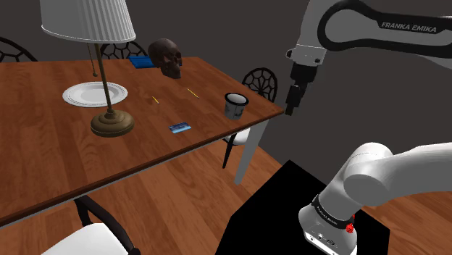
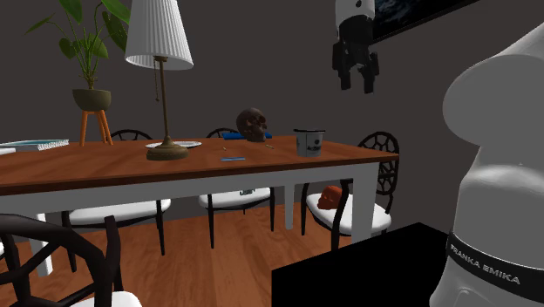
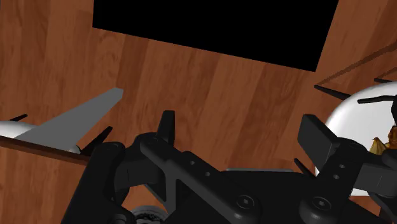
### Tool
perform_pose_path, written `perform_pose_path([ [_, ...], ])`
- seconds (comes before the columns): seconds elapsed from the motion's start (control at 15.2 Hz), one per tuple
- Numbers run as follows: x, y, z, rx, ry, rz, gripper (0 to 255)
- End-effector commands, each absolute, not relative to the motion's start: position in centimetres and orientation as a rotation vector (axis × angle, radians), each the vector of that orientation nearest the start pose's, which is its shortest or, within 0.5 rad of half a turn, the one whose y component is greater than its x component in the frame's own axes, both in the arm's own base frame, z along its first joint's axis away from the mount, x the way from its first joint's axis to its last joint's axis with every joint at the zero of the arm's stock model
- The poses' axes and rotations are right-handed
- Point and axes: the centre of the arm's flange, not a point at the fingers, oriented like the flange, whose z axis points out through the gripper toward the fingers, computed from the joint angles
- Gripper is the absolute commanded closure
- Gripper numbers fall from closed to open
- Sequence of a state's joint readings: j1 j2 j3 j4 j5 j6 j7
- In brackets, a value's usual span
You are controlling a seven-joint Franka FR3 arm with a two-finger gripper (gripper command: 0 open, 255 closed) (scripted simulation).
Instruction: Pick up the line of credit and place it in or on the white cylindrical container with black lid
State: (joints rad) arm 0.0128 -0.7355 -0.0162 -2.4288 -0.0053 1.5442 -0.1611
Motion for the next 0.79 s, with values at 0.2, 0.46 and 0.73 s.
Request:
perform_pose_path([
  [0.2,33.6,-1.0,51.5,-3.059,-0.414,0.155,0],
  [0.46,37.1,-1.5,48.5,-2.982,-0.620,0.054,0],
  [0.73,40.8,-1.3,45.6,-2.889,-0.817,-0.044,0],
])
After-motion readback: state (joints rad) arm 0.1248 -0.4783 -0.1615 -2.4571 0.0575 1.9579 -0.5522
